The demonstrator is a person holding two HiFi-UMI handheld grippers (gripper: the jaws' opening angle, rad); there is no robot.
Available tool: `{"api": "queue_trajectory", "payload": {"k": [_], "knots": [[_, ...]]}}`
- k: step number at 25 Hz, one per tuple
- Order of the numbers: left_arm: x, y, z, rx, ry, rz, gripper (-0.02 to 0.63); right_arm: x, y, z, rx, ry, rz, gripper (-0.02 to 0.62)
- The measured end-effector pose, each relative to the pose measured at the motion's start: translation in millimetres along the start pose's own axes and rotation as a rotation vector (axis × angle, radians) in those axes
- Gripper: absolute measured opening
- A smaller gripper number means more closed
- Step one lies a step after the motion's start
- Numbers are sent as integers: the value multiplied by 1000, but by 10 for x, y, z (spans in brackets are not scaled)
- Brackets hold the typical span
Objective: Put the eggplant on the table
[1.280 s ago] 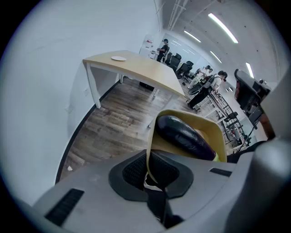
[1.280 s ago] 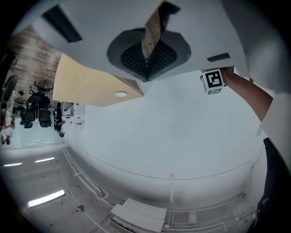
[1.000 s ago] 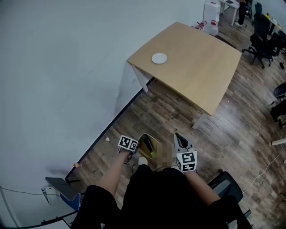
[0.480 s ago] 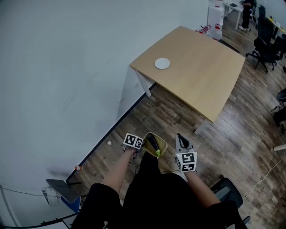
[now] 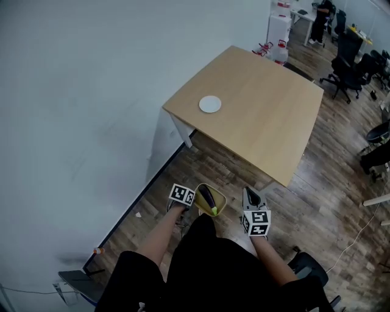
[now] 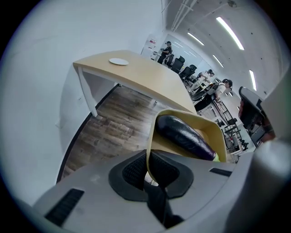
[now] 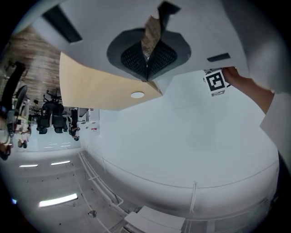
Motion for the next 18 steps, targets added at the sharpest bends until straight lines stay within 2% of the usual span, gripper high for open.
{"api": "queue_trajectory", "payload": {"k": [3,7,13,18], "knots": [[-270,25,-231,-8,23,26,20,-28,-262,-165,-20,-8,17,60],[-672,214,-557,36,72,49,20,-127,-619,-402,-48,-15,12,60],[-1252,629,-979,69,57,11,20,-315,-1154,-742,-70,-49,-3,60],[-1712,938,-1305,126,92,-1,20,-492,-1507,-1012,-56,-46,8,60]]}}
Point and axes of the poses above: the fingertips, and each gripper's own axes: y backward along the fingers, x to its right, z out of its underside, the point moved 4 cm from there along y, backward along the fingers, and after that the axes turned 15 degrees about -x, right-handed, at the moved point
